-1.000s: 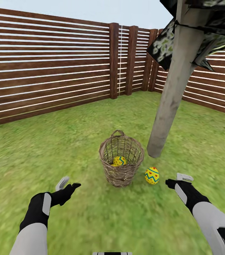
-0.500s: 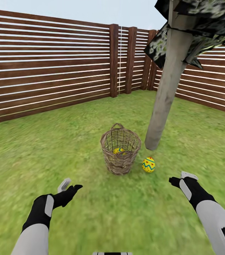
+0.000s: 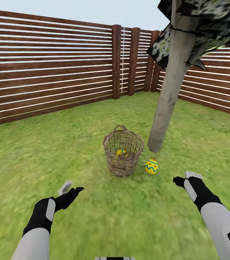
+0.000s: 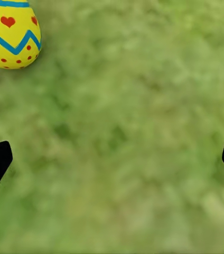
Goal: Take the three Easter eggs out of the wicker basket on the lawn in the garden, then place them on the lawn next to a single tree (choose any tree) so that all three eggs are next to the same tree and none are left in the basket.
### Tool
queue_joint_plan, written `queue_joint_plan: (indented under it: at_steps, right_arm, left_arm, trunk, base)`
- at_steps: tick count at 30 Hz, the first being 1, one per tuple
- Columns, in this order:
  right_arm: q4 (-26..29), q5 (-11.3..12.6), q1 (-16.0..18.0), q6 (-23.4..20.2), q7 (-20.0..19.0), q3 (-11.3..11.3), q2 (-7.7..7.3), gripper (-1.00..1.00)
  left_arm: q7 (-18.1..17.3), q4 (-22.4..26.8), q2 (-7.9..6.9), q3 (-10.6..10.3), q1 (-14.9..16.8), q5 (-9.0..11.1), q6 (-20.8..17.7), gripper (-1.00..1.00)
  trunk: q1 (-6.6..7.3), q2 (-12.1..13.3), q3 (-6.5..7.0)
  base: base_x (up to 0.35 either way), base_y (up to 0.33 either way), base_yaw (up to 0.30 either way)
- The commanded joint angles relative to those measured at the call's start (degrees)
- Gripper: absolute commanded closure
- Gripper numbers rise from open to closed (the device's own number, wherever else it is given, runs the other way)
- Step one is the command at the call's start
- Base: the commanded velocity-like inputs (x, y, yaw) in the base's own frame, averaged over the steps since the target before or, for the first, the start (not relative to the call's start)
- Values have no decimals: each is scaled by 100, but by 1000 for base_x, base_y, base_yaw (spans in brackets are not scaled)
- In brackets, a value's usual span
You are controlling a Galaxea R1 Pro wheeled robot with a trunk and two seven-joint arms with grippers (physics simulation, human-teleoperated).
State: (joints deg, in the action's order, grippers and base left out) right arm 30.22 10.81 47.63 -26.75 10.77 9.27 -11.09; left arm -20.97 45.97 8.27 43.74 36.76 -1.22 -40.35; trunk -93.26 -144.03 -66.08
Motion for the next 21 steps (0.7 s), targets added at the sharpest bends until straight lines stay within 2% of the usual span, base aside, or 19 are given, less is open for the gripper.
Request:
queue_joint_plan:
  at_steps: [1, 4, 8, 9, 11, 12, 13, 14, 16, 18, 21]
  right_arm:
    - [68, 56, 1, -60, 37, -7, 0, -100]
    - [294, 39, 1, -263, 40, -16, 8, -100]
    - [676, 30, 1, -597, 117, -30, 28, -100]
    - [838, 28, 1, -715, 178, -38, 36, -100]
    - [1016, 31, 1, -860, 260, -63, 44, -100]
    - [1206, 38, 1, -1048, 360, -111, 58, -100]
    - [1308, 41, 1, -1160, 415, -140, 71, -100]
    - [1528, 47, 1, -1408, 523, -201, 107, -100]
    - [1913, 54, 1, -1828, 660, -266, 186, -100]
    - [2197, 55, 3, -2119, 731, -294, 261, -100]
    - [2940, 50, 7, -2795, 906, -334, 522, -100]
  left_arm:
    - [-30, 10, 4, 2, 7, -18, -22, -100]
    - [-15, 29, -19, -187, 7, -23, 14, -100]
    - [170, 43, -94, -614, 7, -32, 40, -100]
    - [364, 75, -108, -768, 7, -31, 43, -100]
    - [627, 176, -110, -925, 7, -28, 39, -100]
    - [943, 338, -106, -1081, 7, -23, 28, -100]
    - [1110, 424, -104, -1160, 7, -18, 23, -100]
    - [1433, 590, -102, -1303, 7, -10, 12, -100]
    - [1819, 820, -100, -1457, 7, -2, -13, -100]
    - [1987, 987, -99, -1520, 7, 2, -52, -100]
    - [2199, 1356, -98, -1595, 6, 6, -292, -100]
  trunk:
    - [1, -2, -5]
    - [1, -2, -5]
    - [1, -2, -5]
    - [1, -2, -5]
    - [1, -2, -5]
    - [1, -2, -5]
    - [1, -2, -5]
    - [1, -2, -5]
    - [1, -2, -5]
    - [1, -2, -5]
    - [1, -2, -5]
  base:
    - [-2, 0, 0]
    - [0, 0, 0]
    - [0, 0, 0]
    - [0, 0, 0]
    - [0, 0, 0]
    - [0, 0, 0]
    - [0, 0, 0]
    - [0, 0, 0]
    - [0, 0, 0]
    - [0, 0, 0]
    - [0, 0, 0]
